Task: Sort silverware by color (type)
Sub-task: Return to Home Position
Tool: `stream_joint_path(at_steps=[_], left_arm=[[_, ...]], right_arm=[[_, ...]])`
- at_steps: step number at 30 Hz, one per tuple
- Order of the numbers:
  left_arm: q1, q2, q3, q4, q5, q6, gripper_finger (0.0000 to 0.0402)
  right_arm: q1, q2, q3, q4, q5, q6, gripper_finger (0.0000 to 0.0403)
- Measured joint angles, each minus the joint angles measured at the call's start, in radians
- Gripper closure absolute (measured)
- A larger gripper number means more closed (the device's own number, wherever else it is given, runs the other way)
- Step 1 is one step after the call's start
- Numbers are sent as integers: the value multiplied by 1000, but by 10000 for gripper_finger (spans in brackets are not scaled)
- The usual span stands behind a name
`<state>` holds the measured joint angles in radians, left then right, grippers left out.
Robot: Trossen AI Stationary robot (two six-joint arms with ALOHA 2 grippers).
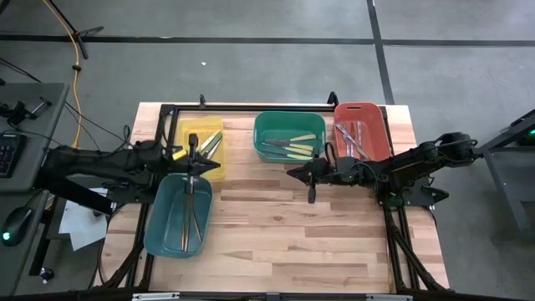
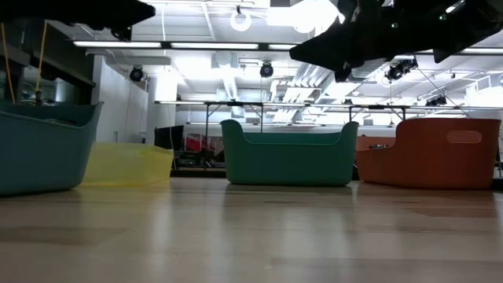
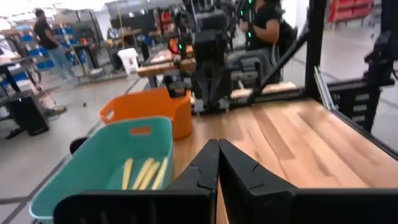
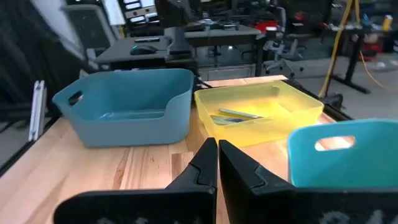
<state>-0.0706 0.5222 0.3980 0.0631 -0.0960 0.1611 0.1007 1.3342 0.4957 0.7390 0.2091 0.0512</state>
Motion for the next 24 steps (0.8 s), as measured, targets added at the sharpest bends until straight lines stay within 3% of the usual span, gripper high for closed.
stream_joint_path(at_steps=[6, 13, 24], left_arm=[[125, -5, -9, 37, 166, 0, 401], [106, -6, -19, -52, 107, -4, 401], [70, -129, -323, 390, 56, -27, 401]], right_arm=[[-18, 0, 0, -5, -9, 38, 403], [-15, -27, 1, -118, -19, 41, 403], [29, -141, 2, -213, -19, 44, 403]])
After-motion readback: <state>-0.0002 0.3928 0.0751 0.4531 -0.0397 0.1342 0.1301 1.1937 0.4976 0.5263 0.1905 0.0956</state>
